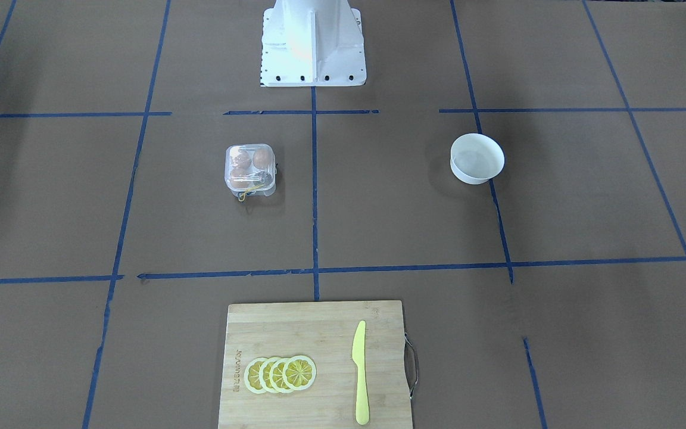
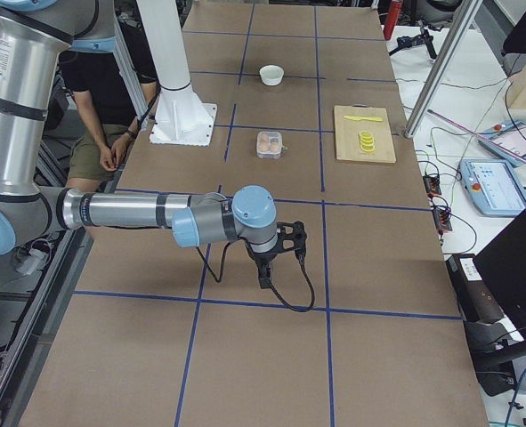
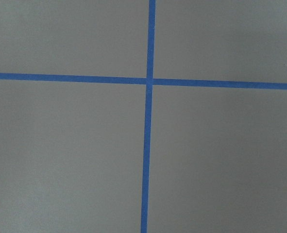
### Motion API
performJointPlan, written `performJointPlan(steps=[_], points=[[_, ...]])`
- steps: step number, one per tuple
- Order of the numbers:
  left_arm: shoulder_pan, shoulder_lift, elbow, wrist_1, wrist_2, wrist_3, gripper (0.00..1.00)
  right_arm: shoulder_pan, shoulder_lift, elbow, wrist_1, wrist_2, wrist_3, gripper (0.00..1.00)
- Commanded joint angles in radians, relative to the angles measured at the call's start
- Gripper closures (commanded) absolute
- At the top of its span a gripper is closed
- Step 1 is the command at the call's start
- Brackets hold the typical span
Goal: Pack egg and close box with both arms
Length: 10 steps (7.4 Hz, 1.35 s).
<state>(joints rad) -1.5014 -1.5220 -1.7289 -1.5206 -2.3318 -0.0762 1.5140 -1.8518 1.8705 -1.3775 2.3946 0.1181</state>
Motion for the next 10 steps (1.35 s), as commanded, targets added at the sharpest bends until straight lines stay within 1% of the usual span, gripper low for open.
performJointPlan(steps=[1,2,3,4,6,7,10], points=[[-0.003,0.017,-0.023,0.003,0.092,0.186,0.00,0.000,-0.004,-0.001,-0.001,0.005,0.000,0.00],[-0.003,0.020,-0.018,0.005,0.112,0.188,0.00,0.000,-0.006,-0.001,0.000,0.044,-0.001,0.00],[-0.005,0.023,-0.021,0.014,0.108,0.188,0.00,0.000,-0.009,-0.001,0.002,0.051,-0.001,0.00],[-0.005,0.052,-0.032,0.020,0.098,0.193,0.00,0.000,-0.009,-0.001,0.002,0.051,-0.001,0.00],[-0.005,0.059,-0.035,0.010,0.086,0.194,0.00,0.000,-0.009,-0.001,0.002,0.051,0.000,0.00],[-0.005,0.059,-0.034,0.010,0.047,0.194,0.00,0.000,-0.009,-0.001,0.002,0.052,0.000,0.00],[-0.002,0.057,-0.028,0.011,0.045,0.188,0.00,-0.002,-0.009,-0.001,0.002,0.052,0.002,0.00]])
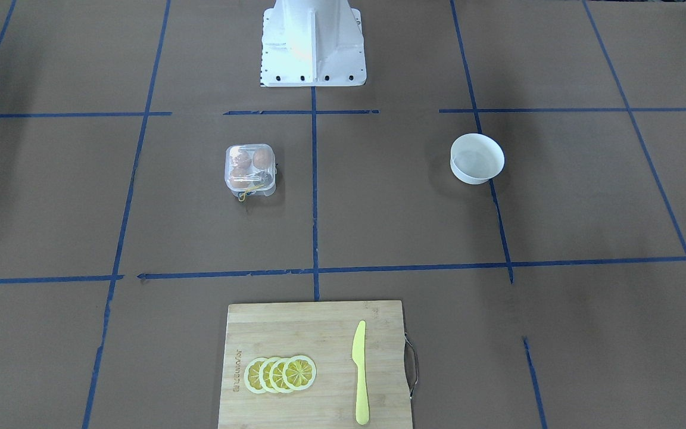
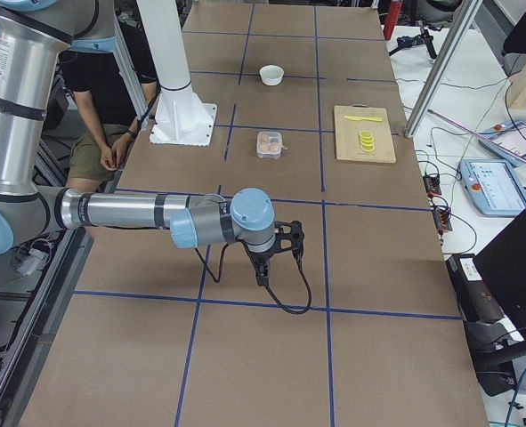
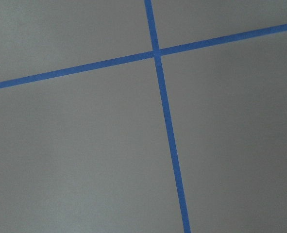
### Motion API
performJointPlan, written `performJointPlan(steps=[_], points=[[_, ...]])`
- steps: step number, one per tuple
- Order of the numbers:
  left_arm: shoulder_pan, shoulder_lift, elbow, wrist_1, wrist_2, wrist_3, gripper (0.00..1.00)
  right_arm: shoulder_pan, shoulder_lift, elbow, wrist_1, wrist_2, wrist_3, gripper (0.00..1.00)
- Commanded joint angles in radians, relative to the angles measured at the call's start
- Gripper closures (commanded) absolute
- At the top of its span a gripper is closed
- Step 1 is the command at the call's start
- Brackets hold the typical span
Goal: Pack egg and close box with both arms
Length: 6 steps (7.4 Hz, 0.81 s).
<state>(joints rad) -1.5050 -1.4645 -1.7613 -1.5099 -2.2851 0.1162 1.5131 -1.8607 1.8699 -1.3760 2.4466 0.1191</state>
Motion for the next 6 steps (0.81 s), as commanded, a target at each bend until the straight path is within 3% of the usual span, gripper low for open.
performJointPlan(steps=[1,6], points=[[0.002,-0.004,0.009,0.000,0.002,-0.004,0.00,0.001,0.000,0.000,0.000,0.000,0.001,0.00],[0.003,-0.016,-0.012,0.010,0.004,-0.006,0.00,-0.001,0.000,0.002,0.002,0.003,0.001,0.00]])
